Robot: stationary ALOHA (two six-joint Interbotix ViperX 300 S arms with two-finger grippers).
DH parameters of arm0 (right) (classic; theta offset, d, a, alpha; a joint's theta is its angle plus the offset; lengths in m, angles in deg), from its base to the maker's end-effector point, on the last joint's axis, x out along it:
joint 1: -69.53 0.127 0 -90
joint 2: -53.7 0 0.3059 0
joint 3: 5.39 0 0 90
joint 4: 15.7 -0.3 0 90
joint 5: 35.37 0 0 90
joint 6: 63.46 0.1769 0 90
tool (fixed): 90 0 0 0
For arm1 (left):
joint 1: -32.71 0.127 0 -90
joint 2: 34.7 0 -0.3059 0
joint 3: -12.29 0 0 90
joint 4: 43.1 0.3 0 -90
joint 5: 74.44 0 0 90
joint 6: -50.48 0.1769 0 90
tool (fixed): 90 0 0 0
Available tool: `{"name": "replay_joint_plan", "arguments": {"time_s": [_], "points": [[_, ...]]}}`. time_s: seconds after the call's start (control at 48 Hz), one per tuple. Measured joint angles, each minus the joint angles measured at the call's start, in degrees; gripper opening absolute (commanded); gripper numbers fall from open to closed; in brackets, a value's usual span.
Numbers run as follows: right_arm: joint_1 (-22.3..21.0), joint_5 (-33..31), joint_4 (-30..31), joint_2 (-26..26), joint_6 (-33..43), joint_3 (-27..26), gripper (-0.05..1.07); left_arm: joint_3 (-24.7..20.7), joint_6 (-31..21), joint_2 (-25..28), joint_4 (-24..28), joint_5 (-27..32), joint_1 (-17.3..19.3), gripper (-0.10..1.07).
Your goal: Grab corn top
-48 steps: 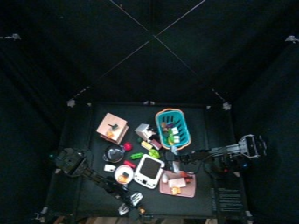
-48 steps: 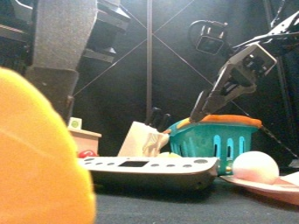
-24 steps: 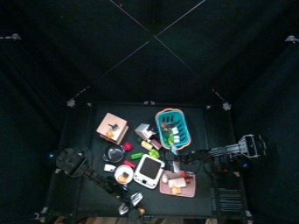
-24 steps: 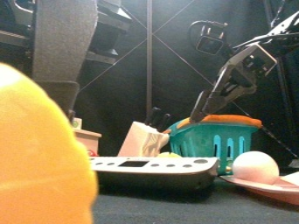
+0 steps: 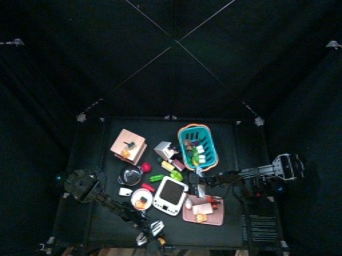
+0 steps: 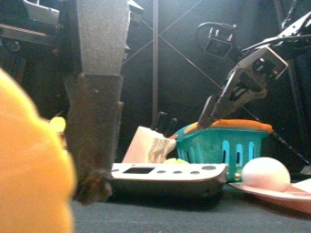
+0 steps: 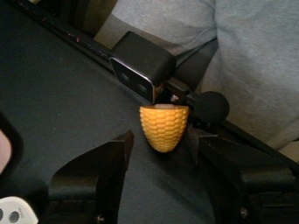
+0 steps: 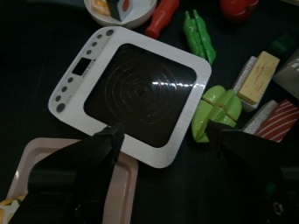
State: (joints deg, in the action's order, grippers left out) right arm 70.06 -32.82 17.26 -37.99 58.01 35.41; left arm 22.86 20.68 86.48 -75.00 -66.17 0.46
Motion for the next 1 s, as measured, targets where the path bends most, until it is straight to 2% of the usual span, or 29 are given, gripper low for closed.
{"name": "replay_joint_plan", "arguments": {"time_s": [0.354,0.646,0.854,1.0], "points": [[0.00,0.00,0.00,0.09,0.00,0.09,1.03,-0.18,0.09,0.62,0.88,0.00,0.00,0.84],[0.00,0.00,0.00,0.18,0.00,0.00,1.03,-0.26,0.00,0.62,1.76,0.09,0.09,0.59],[0.00,0.00,0.00,0.26,0.00,0.09,1.03,-0.09,-0.70,0.62,1.85,0.09,0.18,0.59],[0.00,0.00,0.09,0.35,0.00,0.00,1.03,1.67,-0.97,-0.18,1.14,0.09,0.35,0.59]]}}
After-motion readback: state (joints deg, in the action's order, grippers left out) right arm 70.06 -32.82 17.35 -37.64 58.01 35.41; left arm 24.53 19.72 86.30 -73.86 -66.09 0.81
